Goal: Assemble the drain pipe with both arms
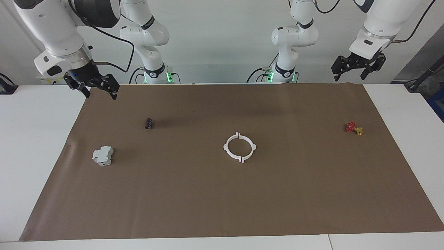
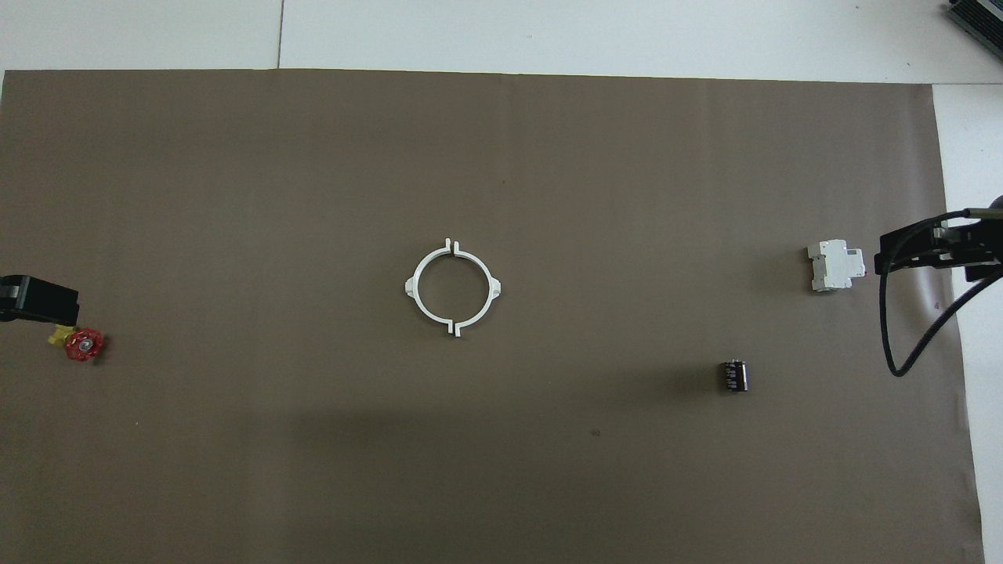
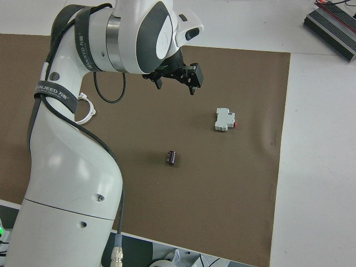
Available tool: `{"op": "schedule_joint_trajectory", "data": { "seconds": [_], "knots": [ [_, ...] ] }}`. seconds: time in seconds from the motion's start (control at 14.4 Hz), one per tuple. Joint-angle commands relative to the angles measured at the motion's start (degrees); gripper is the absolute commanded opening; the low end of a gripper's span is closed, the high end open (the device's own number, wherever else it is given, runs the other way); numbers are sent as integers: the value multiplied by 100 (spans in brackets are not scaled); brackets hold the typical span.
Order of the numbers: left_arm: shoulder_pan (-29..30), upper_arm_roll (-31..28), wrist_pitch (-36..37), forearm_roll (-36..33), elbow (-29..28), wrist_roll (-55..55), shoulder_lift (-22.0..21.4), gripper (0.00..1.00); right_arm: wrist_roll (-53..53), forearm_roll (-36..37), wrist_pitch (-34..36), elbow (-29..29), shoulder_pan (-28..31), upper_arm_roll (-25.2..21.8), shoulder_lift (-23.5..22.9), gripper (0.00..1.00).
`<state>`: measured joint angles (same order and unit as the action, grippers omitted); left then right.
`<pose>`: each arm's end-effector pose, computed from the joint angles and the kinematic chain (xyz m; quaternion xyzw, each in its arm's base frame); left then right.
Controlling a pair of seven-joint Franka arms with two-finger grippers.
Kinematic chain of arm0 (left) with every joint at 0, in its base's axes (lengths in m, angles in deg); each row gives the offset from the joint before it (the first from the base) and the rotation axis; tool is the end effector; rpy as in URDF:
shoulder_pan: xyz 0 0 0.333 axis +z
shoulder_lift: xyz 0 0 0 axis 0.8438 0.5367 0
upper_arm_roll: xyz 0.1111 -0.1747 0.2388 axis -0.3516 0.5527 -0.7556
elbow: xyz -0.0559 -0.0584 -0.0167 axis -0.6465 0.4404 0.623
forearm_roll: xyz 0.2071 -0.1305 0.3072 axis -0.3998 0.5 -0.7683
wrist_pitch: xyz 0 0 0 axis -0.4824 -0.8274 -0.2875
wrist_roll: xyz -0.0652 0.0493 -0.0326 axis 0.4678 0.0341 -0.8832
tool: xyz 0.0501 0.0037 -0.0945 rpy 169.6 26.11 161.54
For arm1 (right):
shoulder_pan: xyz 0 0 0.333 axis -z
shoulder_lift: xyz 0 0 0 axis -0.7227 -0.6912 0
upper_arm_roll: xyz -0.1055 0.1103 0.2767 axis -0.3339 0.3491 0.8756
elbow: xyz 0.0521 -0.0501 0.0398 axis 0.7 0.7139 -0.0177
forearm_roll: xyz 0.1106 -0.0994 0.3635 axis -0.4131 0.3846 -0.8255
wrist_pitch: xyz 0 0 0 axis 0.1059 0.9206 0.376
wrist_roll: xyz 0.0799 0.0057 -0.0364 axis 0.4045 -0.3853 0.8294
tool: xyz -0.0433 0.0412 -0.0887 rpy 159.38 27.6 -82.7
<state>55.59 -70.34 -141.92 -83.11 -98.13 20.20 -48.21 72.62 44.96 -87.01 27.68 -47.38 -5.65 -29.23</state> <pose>0.5001 -0.0193 0.6491 -0.9965 0.0485 0.0361 0.0586 0.5504 -0.0261 0.6102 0.9980 -0.0534 -0.0321 0.0127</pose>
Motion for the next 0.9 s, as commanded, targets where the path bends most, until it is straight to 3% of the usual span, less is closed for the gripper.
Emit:
{"op": "schedule_joint_trajectory", "data": {
  "seconds": [0.0,0.35,0.83],
  "knots": [
    [-60,-60,75,70,-121,-95,-37,100,-56,-61,36,148,40,30,149,100],
    [-254,-122,260,79,660,-121,613,100,-56,-61,36,148,40,30,149,100],
    [-131,-113,233,254,223,-270,605,100,-56,-69,36,148,40,30,149,100]
  ]
}}
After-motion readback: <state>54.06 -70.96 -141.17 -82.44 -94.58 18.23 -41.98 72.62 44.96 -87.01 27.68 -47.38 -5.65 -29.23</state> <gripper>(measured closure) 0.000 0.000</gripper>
